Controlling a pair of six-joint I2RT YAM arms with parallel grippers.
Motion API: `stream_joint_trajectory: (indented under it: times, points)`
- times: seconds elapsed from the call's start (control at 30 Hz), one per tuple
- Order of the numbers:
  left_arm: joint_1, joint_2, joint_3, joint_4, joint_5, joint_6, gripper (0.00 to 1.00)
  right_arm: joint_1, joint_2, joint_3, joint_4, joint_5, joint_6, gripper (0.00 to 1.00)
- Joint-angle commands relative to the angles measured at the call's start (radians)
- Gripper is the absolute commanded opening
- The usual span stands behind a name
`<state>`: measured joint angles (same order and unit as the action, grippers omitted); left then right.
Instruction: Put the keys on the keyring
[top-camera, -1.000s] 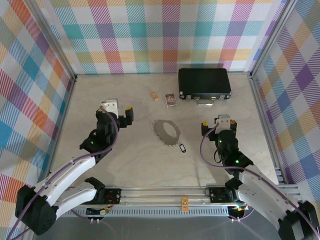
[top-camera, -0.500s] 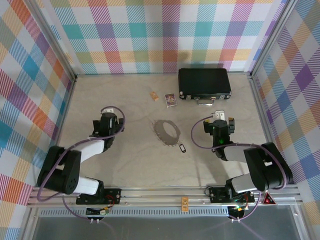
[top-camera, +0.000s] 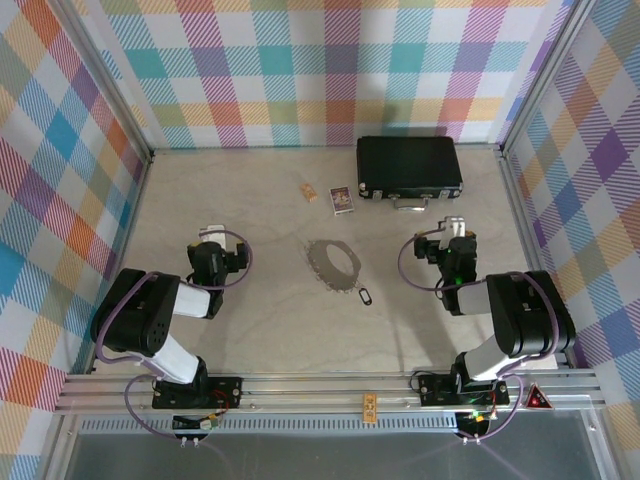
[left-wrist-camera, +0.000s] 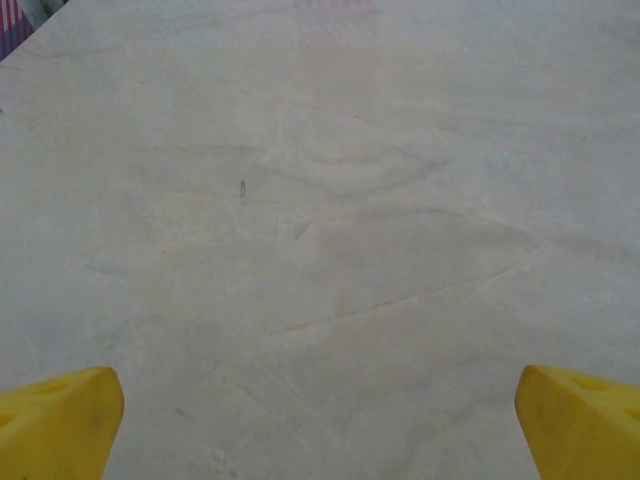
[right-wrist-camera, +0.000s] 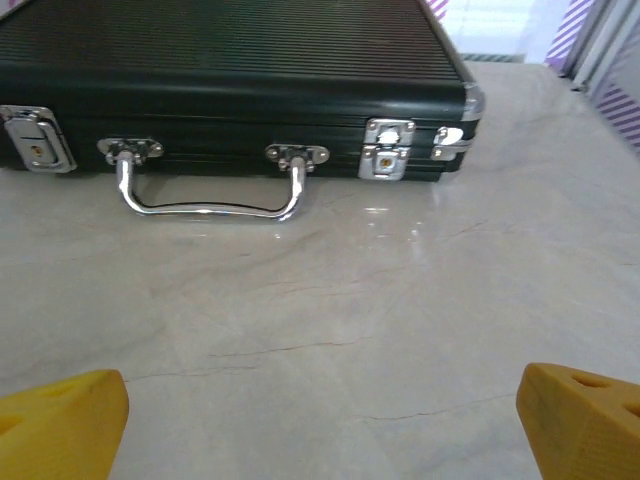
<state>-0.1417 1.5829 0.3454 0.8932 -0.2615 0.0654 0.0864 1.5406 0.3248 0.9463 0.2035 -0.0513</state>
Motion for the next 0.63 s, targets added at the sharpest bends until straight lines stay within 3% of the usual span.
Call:
stream_joint_trajectory:
  times: [0.0, 0.23, 0.6]
  points:
    - [0.028, 0.002, 0.042, 0.022, 0.012, -0.036, 1.00, -0.013, -0.001, 0.045, -0.025, -0.053, 0.048, 0.99]
    - [0.027, 0.002, 0.040, 0.029, -0.019, -0.046, 1.00, -0.013, 0.001, 0.047, -0.028, -0.052, 0.050, 0.99]
    - [0.029, 0.000, 0.042, 0.024, 0.070, -0.014, 1.00, -0.015, 0.000, 0.048, -0.033, -0.053, 0.050, 0.99]
